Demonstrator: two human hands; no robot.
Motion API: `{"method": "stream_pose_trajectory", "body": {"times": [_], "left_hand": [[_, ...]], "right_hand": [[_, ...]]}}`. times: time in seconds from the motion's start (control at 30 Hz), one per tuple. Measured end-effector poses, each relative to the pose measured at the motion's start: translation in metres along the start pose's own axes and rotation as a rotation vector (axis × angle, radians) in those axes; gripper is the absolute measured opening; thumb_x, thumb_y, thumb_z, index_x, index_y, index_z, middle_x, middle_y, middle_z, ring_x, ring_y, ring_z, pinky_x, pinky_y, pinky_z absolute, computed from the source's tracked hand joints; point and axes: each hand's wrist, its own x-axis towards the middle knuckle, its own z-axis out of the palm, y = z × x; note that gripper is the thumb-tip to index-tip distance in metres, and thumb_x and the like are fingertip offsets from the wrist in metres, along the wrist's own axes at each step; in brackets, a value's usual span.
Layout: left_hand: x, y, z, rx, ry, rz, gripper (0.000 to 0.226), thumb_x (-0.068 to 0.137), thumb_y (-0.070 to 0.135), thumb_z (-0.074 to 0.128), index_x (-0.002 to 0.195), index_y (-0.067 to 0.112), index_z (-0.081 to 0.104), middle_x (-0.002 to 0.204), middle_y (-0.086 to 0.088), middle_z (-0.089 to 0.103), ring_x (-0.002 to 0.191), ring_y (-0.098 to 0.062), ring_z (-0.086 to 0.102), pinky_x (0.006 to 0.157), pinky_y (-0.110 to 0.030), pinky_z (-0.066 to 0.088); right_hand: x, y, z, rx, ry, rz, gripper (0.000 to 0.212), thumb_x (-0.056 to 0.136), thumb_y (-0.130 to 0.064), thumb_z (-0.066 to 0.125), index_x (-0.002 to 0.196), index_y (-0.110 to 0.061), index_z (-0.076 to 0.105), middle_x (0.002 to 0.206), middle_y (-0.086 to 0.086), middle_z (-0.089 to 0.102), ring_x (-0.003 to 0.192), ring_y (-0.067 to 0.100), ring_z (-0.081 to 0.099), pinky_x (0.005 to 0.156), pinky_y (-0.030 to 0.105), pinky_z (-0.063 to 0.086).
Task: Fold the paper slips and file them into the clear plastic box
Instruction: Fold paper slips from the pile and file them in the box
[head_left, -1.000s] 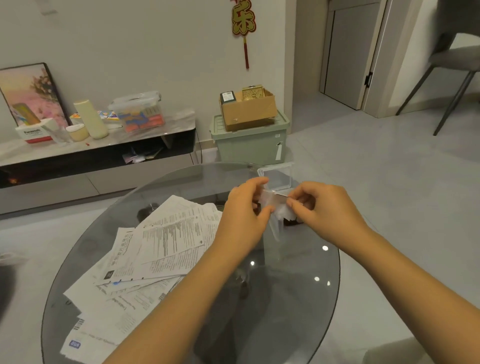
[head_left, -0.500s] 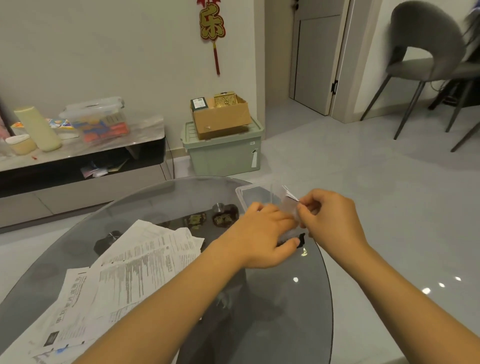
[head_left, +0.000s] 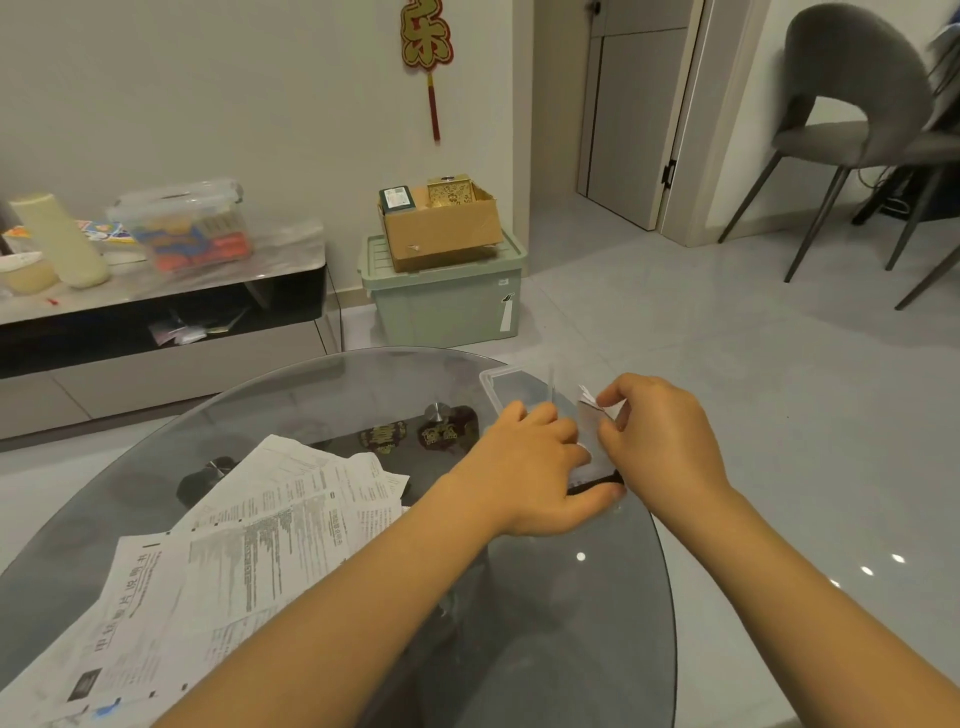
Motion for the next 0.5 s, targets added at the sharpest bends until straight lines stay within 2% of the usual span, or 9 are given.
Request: {"method": "stream_pose_trajectory", "body": {"times": [0.1, 0.2, 0.3, 0.37, 0.5], "left_hand": [[-0.005, -0.003, 0.004, -0.057, 0.061, -0.010, 0.078, 0.080, 0.066, 0.004, 0.096, 0.025, 0.069, 0.093, 0.008, 0.061, 0.089, -0.011, 0.039, 0.086, -0.032, 0.028], [-0.008, -0.004, 0.007, -0.130, 0.103, -0.010, 0.064, 0.083, 0.060, 0.014, 0.089, 0.025, 0.068, 0.097, 0.012, 0.064, 0.091, -0.010, 0.042, 0.092, -0.032, 0.027], [-0.008, -0.005, 0.010, -0.128, 0.125, -0.008, 0.054, 0.085, 0.055, 0.021, 0.083, 0.026, 0.066, 0.092, 0.013, 0.065, 0.089, -0.009, 0.043, 0.094, -0.034, 0.027], [-0.007, -0.006, 0.011, -0.129, 0.119, -0.007, 0.054, 0.086, 0.056, 0.022, 0.082, 0.026, 0.066, 0.091, 0.013, 0.065, 0.087, -0.008, 0.043, 0.094, -0.034, 0.027], [-0.005, -0.006, 0.010, -0.149, 0.086, -0.006, 0.066, 0.083, 0.062, 0.015, 0.097, 0.024, 0.067, 0.105, 0.011, 0.065, 0.095, -0.007, 0.048, 0.097, -0.032, 0.024]], "right_hand": [[0.003, -0.009, 0.003, -0.102, -0.061, -0.022, 0.017, 0.086, -0.008, 0.053, 0.098, -0.014, 0.064, 0.093, 0.004, 0.064, 0.080, 0.022, 0.057, 0.063, 0.028, 0.043], [0.007, -0.017, 0.004, -0.297, -0.154, -0.049, 0.019, 0.083, -0.007, 0.054, 0.094, -0.014, 0.068, 0.084, 0.004, 0.064, 0.074, 0.022, 0.057, 0.060, 0.027, 0.043], [0.011, -0.020, 0.002, -0.387, -0.231, -0.076, 0.021, 0.083, -0.006, 0.053, 0.094, -0.015, 0.069, 0.069, 0.000, 0.048, 0.067, 0.019, 0.045, 0.053, 0.024, 0.034], [0.011, -0.016, 0.001, -0.361, -0.297, -0.075, 0.018, 0.084, -0.008, 0.053, 0.093, -0.011, 0.068, 0.075, 0.001, 0.043, 0.069, 0.018, 0.043, 0.049, 0.023, 0.030], [0.009, -0.004, -0.014, -0.188, -0.394, -0.033, 0.021, 0.088, -0.012, 0.050, 0.088, -0.003, 0.069, 0.102, 0.004, 0.041, 0.086, 0.022, 0.051, 0.067, 0.029, 0.041]]}}
